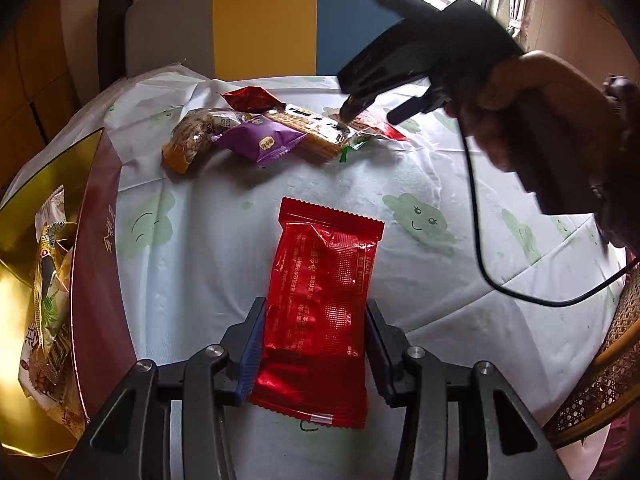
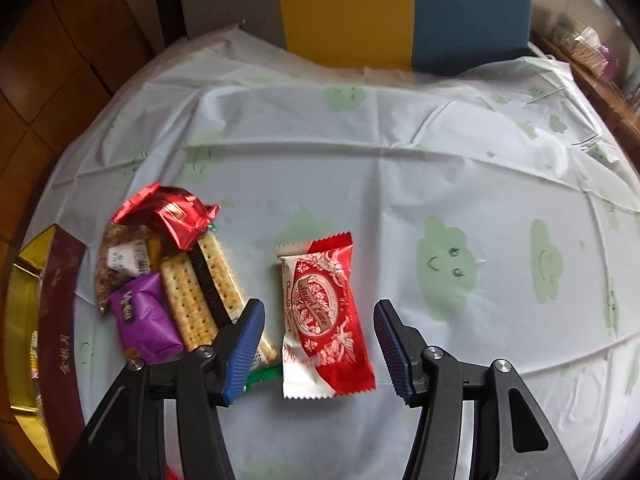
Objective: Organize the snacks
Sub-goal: 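Grasp the red-and-white wafer bar with the right tool, then carry the large red bar into the gold tin and open the left tool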
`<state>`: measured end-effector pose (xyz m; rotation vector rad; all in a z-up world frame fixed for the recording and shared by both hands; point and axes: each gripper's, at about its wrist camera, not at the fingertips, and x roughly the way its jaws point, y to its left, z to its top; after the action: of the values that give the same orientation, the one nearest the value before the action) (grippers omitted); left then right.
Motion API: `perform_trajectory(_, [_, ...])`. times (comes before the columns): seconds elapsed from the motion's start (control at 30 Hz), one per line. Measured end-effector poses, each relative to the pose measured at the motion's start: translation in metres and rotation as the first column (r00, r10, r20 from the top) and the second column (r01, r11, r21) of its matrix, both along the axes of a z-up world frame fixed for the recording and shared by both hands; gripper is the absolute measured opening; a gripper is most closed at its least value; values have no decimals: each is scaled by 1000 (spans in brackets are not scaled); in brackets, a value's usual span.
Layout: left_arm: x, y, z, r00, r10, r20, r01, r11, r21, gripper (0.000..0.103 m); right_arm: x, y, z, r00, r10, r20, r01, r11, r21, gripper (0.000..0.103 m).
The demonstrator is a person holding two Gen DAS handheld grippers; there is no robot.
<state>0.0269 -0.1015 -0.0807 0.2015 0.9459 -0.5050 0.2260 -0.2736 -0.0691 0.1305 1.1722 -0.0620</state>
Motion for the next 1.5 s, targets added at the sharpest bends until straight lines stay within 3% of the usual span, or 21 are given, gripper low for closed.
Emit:
perform_trajectory(0.13, [0,1,-1,1000,0,2,0,1000,-5,47,-12,-1,4,999,32,9,-32,999,-9,30])
perform_trajectory(0.3, [-2,0,-2,1000,5,13,-5,1000,-4,47,-52,-5,16,997,83,8,-83,996,-37,30])
perform_trajectory(0.43, [-2,-1,-2,1000,8,19,-8,1000,-2,47,-91,-1,18,991,130,-11,-131,991,-8,30])
perform_trajectory(0.57, [-2,-2,-1,1000,2,16,-2,1000,10,47,-118,15,4,980,193,-54,-194,981,-1,30])
perform_trajectory(0.67, [-2,-3,3,1000,-4,5,4,1000,25,46,-123,14,0,981,190,-40,-190,982,2,30])
perform_trajectory(0.73, [-4,3,11,1000,-8,-16,8,1000,-18,45,-122,8,-2,983,183,-36,-181,983,35,31])
perform_trajectory(0.87, [-9,26,42,1000,16,22,-14,994,-105,45,-123,1,-2,980,199,-27,-198,980,33,31])
perform_trajectory(1.0, [4,74,74,990,141,12,-135,967,-217,45,-127,4,-2,975,221,-20,-222,975,-11,33])
perform_trajectory(1.1, [25,123,86,961,273,-45,-275,923,-269,45,-129,8,-2,973,229,-20,-230,973,-36,33])
perform_trajectory(1.27, [62,195,81,867,477,-143,-498,827,-262,45,-128,13,-3,973,231,-23,-232,972,-46,33])
perform_trajectory(1.5, [115,252,51,746,616,-254,-665,714,-219,45,-128,13,-4,973,231,-24,-232,971,-52,34])
